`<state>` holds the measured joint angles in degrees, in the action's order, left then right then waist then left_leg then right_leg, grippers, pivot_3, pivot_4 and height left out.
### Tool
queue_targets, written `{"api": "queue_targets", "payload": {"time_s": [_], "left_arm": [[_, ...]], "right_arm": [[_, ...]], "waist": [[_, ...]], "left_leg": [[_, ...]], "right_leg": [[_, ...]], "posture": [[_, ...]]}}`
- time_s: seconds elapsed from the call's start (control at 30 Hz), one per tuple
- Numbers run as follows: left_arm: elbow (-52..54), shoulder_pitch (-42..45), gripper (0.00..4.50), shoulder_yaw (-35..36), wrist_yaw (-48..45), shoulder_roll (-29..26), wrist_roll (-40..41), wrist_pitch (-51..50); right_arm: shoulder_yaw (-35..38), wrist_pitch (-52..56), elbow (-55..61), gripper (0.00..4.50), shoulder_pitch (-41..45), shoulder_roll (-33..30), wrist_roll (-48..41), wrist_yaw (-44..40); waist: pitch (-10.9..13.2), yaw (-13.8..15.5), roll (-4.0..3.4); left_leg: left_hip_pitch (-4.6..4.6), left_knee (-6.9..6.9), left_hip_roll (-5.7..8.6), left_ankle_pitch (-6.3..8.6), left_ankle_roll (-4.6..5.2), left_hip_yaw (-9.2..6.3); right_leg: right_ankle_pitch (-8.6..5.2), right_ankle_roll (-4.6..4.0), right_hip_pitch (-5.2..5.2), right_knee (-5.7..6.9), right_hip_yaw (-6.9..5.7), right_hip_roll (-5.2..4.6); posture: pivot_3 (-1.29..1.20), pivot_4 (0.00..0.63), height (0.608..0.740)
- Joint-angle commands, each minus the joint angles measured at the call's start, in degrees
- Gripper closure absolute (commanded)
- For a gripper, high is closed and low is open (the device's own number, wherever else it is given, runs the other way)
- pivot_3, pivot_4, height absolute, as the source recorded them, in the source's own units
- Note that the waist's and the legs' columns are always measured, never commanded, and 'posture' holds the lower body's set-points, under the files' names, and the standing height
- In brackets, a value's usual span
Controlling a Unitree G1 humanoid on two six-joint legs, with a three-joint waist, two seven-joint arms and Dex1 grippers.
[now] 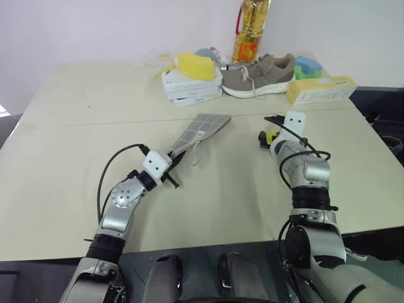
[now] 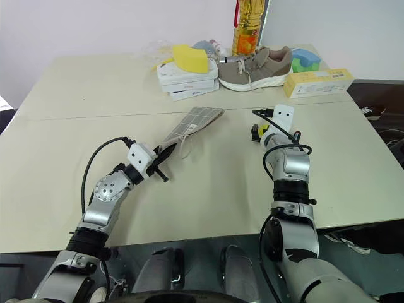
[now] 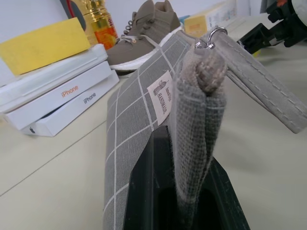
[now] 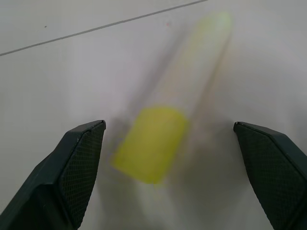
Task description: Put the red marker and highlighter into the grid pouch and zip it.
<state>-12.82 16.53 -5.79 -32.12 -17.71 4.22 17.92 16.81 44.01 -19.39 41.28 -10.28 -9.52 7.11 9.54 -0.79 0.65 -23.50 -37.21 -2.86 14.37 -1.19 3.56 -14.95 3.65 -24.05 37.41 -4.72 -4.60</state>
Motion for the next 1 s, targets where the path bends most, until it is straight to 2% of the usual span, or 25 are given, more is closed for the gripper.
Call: {"api": "queue_targets", "payload": {"time_s": [0.03, 0.1, 0.23, 0.27, 0.4, 0.53, 0.57, 0.63, 0.8, 1.0], "left_arm": [[2.69, -0.38, 4.5, 0.72, -0.06, 0.15, 0.98, 0.02], [2.82, -0.46, 4.5, 0.75, -0.09, 0.12, 1.03, -0.12], [3.02, -0.64, 4.5, 0.76, -0.29, 0.08, 1.18, -0.4], [3.08, -0.69, 4.5, 0.73, -0.45, 0.07, 1.29, -0.52], [4.49, -1.27, 4.5, 1.0, -2.22, 0.07, 3.82, -2.95], [6.12, -1.6, 4.5, 2.04, -4.49, -0.94, 6.82, -5.85], [6.84, -1.38, 4.5, 2.7, -5.78, -1.59, 8.63, -7.57], [8.07, -1.05, 4.5, 3.63, -8.0, -2.7, 11.49, -10.36], [9.4, -0.94, 4.5, 3.88, -11.05, -3.41, 14.39, -14.04], [9.16, -0.98, 4.5, 3.8, -13.06, -3.03, 15.06, -15.01]], "right_arm": [[-0.4, -0.05, -0.1, 0.61, 0.73, 0.35, 0.89, 1.9], [-0.74, -0.62, 0.18, 1.42, 0.52, 0.44, 1.26, 2.29], [-3.49, -1.83, 1.63, 3.49, -0.35, -0.49, 3.31, 1.48], [-4.18, -1.77, 2.08, 3.61, -0.56, -0.78, 3.74, 1.13], [-10.12, -1.63, 7.54, 3.6, -3.08, -4.27, 5.87, -4.54], [-16.63, -1.72, 17.23, 3.6, -7.55, -10.72, 7.38, -13.05], [-17.04, -2.39, 22.8, 3.6, -10.05, -14.06, 6.58, -17.0], [-16.65, -3.24, 32.18, 3.6, -14.46, -19.26, 4.1, -23.94], [-12.51, 0.1, 46.16, 3.6, -23.24, -25.46, -3.2, -33.44], [-11.13, 3.8, 53.84, 3.6, -26.98, -25.84, -8.6, -36.44]], "waist": [[0.0, 0.0, 0.0], [0.0, 0.0, 0.0], [0.0, -0.11, 0.0], [0.0, -0.12, 0.0], [0.0, -0.06, 0.0], [0.02, 0.07, -0.02], [0.02, 0.05, -0.02], [0.04, 0.37, -0.04], [0.06, 0.08, 0.01], [0.08, 0.17, 0.03]], "left_leg": [[0.0, 0.0, 0.0, 0.0, 0.0, 0.0], [0.0, 0.0, 0.0, 0.0, 0.0, 0.0], [0.0, 0.03, 0.0, 0.0, 0.0, 0.0], [0.0, 0.04, 0.0, 0.0, 0.0, 0.0], [-0.02, 0.06, -0.01, 0.0, 0.0, 0.01], [-0.08, 0.08, 0.0, 0.0, 0.0, 0.0], [-0.09, 0.08, 0.01, 0.0, 0.0, 0.0], [-0.13, 0.09, 0.01, 0.0, 0.0, -0.03], [-0.14, 0.1, 0.02, 0.01, 0.01, -0.13], [-0.13, 0.02, 0.02, 0.01, 0.0, -0.23]], "right_leg": [[0.0, 0.0, 0.0, 0.0, 0.0, 0.0], [0.0, 0.0, 0.0, 0.0, 0.0, 0.0], [0.0, 0.0, -0.03, 0.0, 0.01, 0.01], [0.0, 0.0, -0.04, 0.0, 0.01, 0.02], [0.0, 0.0, -0.06, -0.03, 0.03, 0.01], [-0.01, 0.01, -0.11, -0.08, 0.04, 0.0], [-0.01, 0.01, -0.12, -0.09, 0.04, 0.0], [-0.02, 0.02, -0.14, -0.11, 0.03, 0.01], [-0.03, 0.05, -0.13, -0.19, 0.01, 0.04], [-0.04, 0.04, -0.12, -0.19, 0.03, 0.05]], "posture": [[0.0, 0.15, 0.74], [0.0, 0.15, 0.74], [0.0, 0.15, 0.74], [0.0, 0.15, 0.74], [0.0, 0.15, 0.74], [0.0, 0.15, 0.74], [0.0, 0.15, 0.74], [0.0, 0.15, 0.74], [0.0, 0.15, 0.74], [0.0, 0.15, 0.74]]}}
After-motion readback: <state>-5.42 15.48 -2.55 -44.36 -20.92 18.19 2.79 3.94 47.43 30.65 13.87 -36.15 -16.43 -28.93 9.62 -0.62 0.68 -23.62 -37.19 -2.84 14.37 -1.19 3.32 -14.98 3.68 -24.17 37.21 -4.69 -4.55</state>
